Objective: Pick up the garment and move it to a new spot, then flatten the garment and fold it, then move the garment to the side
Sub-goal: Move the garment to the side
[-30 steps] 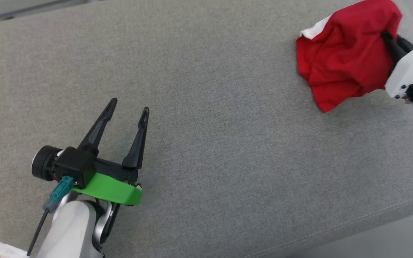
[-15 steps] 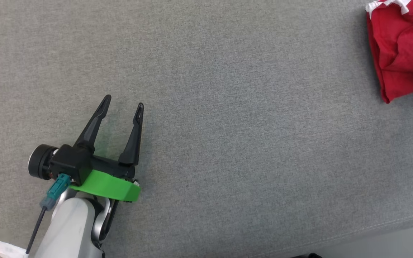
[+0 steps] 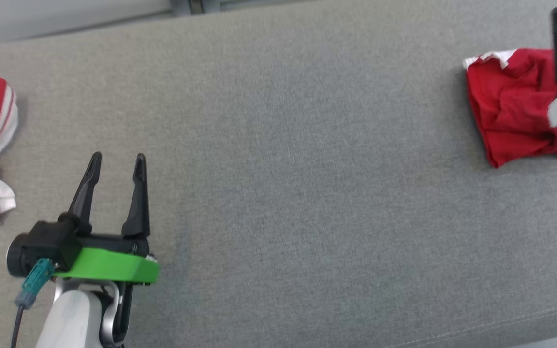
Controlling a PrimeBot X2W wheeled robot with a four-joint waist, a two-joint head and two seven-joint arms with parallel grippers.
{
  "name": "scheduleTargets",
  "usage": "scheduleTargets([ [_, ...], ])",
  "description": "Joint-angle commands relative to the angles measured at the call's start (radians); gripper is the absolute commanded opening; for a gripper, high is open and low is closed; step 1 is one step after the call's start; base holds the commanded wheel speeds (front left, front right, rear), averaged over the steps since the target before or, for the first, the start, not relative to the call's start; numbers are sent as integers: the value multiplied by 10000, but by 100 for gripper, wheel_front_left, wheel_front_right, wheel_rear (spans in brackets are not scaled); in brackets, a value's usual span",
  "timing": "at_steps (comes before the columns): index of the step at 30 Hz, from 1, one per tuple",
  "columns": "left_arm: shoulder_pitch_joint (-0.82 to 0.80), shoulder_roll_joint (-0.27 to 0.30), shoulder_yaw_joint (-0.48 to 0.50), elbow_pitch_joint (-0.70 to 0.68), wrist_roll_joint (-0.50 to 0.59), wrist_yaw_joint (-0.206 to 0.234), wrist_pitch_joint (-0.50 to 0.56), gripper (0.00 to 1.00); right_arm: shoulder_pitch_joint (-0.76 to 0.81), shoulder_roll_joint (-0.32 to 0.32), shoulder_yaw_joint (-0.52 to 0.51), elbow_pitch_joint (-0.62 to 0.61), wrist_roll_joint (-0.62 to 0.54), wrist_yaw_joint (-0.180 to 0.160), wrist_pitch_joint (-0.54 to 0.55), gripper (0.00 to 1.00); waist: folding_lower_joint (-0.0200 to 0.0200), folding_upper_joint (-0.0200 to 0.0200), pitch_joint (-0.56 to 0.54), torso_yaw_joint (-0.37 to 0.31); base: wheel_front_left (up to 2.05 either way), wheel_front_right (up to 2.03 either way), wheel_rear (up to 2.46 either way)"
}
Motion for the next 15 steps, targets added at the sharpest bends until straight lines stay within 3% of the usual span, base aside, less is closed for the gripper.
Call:
scheduleTargets([
  [1,285,-10,139,-82,-13,-13,-22,100,529,119,-166,-460,-141,-14,-27,100,0,0,-1341,309,0,0,0],
  [9,1174,-145,835,-78,-347,5,-26,100,3210,1026,-620,-3103,-649,-14,-28,100,0,0,-2599,654,0,0,0],
  [15,1756,-360,1135,259,-357,17,-25,100,5040,1862,-1020,-4128,-883,-14,-28,100,0,0,-2940,676,0,0,0],
])
